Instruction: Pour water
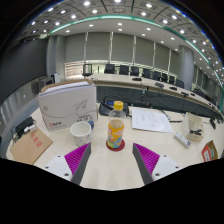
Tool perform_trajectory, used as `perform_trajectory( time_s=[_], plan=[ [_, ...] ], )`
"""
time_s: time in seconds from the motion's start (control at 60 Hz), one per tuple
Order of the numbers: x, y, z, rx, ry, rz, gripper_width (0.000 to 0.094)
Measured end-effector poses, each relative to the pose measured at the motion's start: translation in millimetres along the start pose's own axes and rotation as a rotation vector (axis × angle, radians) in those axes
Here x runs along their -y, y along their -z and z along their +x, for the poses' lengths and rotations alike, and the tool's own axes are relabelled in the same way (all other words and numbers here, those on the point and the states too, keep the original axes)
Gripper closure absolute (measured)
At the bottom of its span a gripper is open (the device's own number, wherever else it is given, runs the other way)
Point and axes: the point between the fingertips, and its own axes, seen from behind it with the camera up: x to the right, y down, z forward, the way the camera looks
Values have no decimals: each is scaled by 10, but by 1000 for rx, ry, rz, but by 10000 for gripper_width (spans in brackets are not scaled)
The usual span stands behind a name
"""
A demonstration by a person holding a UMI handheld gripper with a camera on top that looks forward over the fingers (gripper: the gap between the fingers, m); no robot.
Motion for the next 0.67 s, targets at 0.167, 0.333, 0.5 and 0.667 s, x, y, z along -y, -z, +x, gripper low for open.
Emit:
perform_trajectory(
  time_s=[0.167,0.333,0.5,0.667],
  plan=[
    [-210,1099,-307,-33,26,-29,77],
    [-355,1797,-506,-37,59,-16,81],
    [-499,2113,-597,-27,29,-25,79],
    [-579,2247,-558,-28,36,-36,76]
  ],
)
